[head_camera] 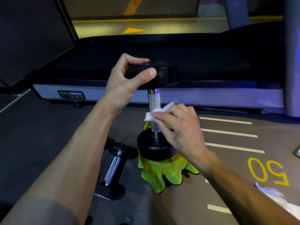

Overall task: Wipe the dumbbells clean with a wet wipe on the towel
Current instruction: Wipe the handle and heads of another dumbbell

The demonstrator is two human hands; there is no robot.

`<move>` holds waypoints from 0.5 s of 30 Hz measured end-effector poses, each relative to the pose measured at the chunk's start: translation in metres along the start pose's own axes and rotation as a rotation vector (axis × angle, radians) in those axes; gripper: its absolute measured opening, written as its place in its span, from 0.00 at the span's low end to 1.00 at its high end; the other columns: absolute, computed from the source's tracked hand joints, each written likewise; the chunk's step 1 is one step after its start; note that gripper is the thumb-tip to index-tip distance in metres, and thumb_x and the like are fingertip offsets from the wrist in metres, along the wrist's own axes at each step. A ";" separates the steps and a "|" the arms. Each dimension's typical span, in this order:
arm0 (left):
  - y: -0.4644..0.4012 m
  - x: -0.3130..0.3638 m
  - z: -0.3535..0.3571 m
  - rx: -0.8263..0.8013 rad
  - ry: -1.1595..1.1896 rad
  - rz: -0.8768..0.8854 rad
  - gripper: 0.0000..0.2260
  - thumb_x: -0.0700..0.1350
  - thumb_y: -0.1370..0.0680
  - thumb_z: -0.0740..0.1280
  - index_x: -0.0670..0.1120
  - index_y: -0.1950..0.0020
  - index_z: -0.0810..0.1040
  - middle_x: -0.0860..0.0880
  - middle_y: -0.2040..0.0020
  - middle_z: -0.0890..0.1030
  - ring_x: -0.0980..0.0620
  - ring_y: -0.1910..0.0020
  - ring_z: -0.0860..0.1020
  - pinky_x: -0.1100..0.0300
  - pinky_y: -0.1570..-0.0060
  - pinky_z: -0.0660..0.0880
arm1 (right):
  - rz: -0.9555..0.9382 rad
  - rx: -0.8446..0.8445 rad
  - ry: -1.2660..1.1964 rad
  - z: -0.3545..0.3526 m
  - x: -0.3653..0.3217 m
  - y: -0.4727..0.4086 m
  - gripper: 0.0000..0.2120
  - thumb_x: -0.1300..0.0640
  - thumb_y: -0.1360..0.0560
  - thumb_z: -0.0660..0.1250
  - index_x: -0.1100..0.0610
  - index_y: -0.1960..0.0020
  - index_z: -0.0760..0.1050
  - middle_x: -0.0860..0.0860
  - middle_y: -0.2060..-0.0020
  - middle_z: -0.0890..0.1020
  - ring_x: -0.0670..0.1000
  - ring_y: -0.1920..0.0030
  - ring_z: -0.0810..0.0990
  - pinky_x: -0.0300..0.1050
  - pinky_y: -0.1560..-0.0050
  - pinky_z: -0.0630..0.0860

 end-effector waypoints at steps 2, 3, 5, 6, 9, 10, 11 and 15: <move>-0.001 0.000 0.000 0.013 -0.012 -0.005 0.19 0.57 0.31 0.77 0.51 0.46 0.78 0.48 0.36 0.84 0.51 0.37 0.82 0.50 0.36 0.79 | -0.051 0.015 0.101 -0.005 0.002 -0.006 0.07 0.51 0.21 0.73 0.48 0.43 0.85 0.45 0.56 0.82 0.54 0.53 0.76 0.49 0.53 0.67; -0.001 0.000 0.001 0.015 -0.018 -0.007 0.19 0.57 0.31 0.77 0.51 0.46 0.78 0.48 0.36 0.84 0.50 0.36 0.82 0.49 0.34 0.79 | -0.050 0.047 0.101 -0.009 0.003 -0.014 0.07 0.53 0.21 0.74 0.49 0.43 0.85 0.46 0.54 0.82 0.54 0.52 0.76 0.48 0.52 0.68; -0.001 0.000 0.002 0.008 -0.019 -0.007 0.20 0.57 0.31 0.78 0.51 0.45 0.78 0.48 0.36 0.84 0.49 0.35 0.82 0.49 0.33 0.79 | -0.027 0.114 0.011 -0.012 0.003 -0.028 0.07 0.60 0.22 0.74 0.54 0.44 0.85 0.51 0.52 0.81 0.55 0.52 0.76 0.45 0.51 0.70; -0.001 0.001 0.002 0.001 -0.017 -0.007 0.20 0.57 0.31 0.78 0.51 0.45 0.78 0.49 0.35 0.84 0.49 0.35 0.82 0.50 0.34 0.79 | -0.022 0.116 -0.023 -0.009 0.001 -0.029 0.07 0.62 0.21 0.74 0.57 0.43 0.85 0.53 0.51 0.80 0.56 0.51 0.77 0.44 0.50 0.72; 0.000 0.001 0.002 0.000 -0.001 -0.009 0.19 0.57 0.31 0.77 0.51 0.46 0.78 0.48 0.35 0.84 0.50 0.35 0.82 0.53 0.36 0.79 | -0.052 0.014 -0.045 -0.001 -0.001 -0.009 0.15 0.65 0.20 0.71 0.62 0.34 0.81 0.56 0.41 0.79 0.55 0.41 0.77 0.43 0.41 0.75; 0.000 0.001 0.001 0.004 0.005 -0.012 0.19 0.57 0.31 0.77 0.52 0.46 0.78 0.48 0.35 0.84 0.50 0.36 0.82 0.54 0.37 0.79 | -0.066 -0.025 -0.041 0.000 0.000 0.000 0.17 0.67 0.21 0.69 0.63 0.32 0.79 0.57 0.37 0.78 0.56 0.38 0.76 0.44 0.39 0.75; 0.000 0.001 0.001 0.010 0.009 -0.014 0.18 0.56 0.31 0.77 0.52 0.46 0.78 0.48 0.35 0.84 0.51 0.36 0.82 0.54 0.38 0.79 | -0.078 -0.056 -0.035 0.001 0.000 0.004 0.20 0.67 0.21 0.69 0.64 0.30 0.77 0.58 0.35 0.77 0.57 0.36 0.75 0.46 0.37 0.76; -0.001 0.001 0.001 0.013 -0.002 -0.005 0.18 0.56 0.31 0.77 0.52 0.46 0.78 0.47 0.35 0.83 0.49 0.35 0.82 0.54 0.37 0.79 | -0.135 -0.111 -0.087 0.002 -0.008 -0.008 0.21 0.69 0.20 0.64 0.68 0.27 0.72 0.60 0.28 0.74 0.57 0.23 0.70 0.49 0.25 0.69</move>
Point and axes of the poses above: each hand's wrist, its own y-axis away from the middle knuckle, its own z-axis out of the palm, x = y × z, the point moved 3 cm from there along -y, towards the middle knuckle
